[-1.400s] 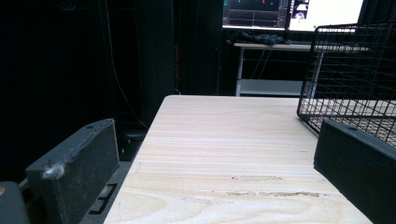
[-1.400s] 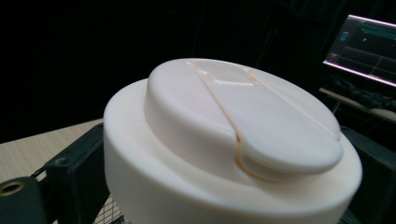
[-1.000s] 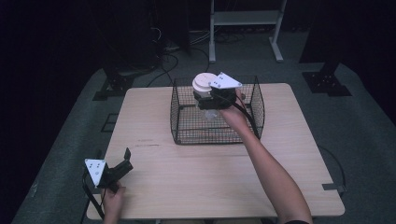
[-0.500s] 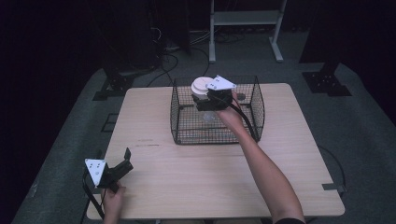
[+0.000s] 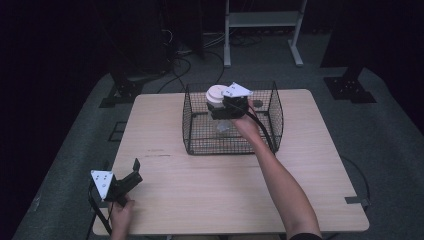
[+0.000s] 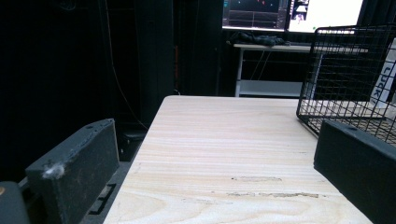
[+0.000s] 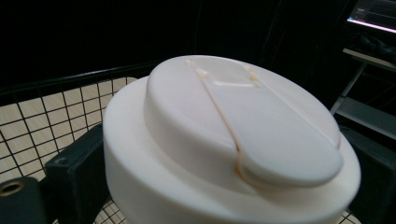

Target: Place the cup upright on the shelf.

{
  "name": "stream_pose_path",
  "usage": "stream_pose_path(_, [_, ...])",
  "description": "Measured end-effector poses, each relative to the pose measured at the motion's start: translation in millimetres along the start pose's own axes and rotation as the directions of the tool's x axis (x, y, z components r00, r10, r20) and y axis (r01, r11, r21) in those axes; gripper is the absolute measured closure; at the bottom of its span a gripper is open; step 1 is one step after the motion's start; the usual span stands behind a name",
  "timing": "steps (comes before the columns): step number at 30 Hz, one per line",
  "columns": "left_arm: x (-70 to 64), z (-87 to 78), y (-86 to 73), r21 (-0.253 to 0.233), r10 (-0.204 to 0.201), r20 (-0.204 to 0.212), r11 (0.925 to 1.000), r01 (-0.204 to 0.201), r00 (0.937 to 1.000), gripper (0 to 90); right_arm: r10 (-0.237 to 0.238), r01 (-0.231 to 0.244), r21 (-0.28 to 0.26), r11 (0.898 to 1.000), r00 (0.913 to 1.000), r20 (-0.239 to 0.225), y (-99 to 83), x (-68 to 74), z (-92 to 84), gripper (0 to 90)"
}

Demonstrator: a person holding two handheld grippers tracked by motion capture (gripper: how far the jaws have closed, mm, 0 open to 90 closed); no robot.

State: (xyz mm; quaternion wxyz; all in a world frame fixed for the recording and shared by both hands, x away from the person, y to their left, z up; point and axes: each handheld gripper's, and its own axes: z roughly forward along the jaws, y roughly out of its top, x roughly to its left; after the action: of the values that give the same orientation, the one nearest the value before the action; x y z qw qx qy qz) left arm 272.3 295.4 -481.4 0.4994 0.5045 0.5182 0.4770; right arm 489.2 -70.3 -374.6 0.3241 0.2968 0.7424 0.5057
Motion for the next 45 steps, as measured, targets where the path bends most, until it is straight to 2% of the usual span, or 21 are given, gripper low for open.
stream_pose_path(10, [0.2,-0.1,0.0,0.000,0.000,0.000,1.0000,0.000,1.0000,0.0,0.007,-0.007,0.030,1.000,1.0000,-0.002,-9.5,-2.7,5.8,4.1])
stream_pose_path(16, [0.2,-0.1,0.0,0.000,0.000,-0.001,1.0000,0.000,1.0000,0.0,-0.009,0.009,0.058,0.998,0.9999,-0.006,-16.0,-4.6,8.6,4.1])
stream_pose_path(45, [0.1,0.1,0.0,0.000,0.000,0.000,1.0000,0.000,1.0000,0.0,-0.006,0.007,0.076,0.997,0.9999,-0.010,-20.3,-16.1,1.3,3.5])
